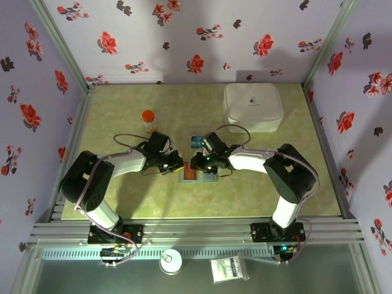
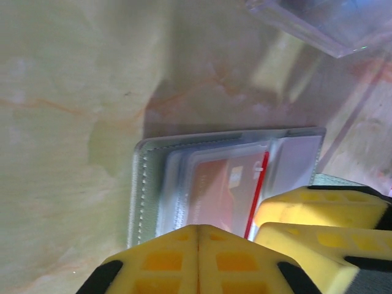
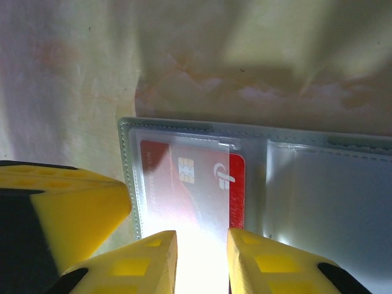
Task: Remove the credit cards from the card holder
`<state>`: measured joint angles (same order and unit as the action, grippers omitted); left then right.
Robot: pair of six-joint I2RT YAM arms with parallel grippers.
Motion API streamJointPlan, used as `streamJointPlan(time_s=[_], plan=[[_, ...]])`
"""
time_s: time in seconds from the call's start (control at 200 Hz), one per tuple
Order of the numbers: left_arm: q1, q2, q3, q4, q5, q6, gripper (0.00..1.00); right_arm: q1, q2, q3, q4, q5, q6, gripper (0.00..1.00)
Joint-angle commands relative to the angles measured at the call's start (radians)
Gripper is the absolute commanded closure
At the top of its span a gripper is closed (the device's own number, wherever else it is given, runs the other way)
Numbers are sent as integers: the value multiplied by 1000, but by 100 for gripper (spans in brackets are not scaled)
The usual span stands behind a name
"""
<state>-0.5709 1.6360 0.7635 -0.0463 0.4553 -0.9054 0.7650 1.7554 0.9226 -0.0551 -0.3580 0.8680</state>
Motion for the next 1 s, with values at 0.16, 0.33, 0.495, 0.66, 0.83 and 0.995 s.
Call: streamJointPlan(time_s=[0.16,0.33,0.495,0.66,0.83,0.995], plan=[[9,28,-9,-50,-25,43,96,6,31,25,9,-17,9,72],[11,33,-10,-54,-26,45,98,6,41,26,9,-22,9,73],[11,35,-7,-53,-26,46,98,7,46,29,21,-38,11,79],[11,39,-3,-52,-25,45,99,7,51,29,24,-48,9,81],[11,42,-1,-52,-24,45,99,6,55,28,27,-54,8,81],[11,42,-1,-54,-24,45,100,7,48,45,-66,9,-16,75]])
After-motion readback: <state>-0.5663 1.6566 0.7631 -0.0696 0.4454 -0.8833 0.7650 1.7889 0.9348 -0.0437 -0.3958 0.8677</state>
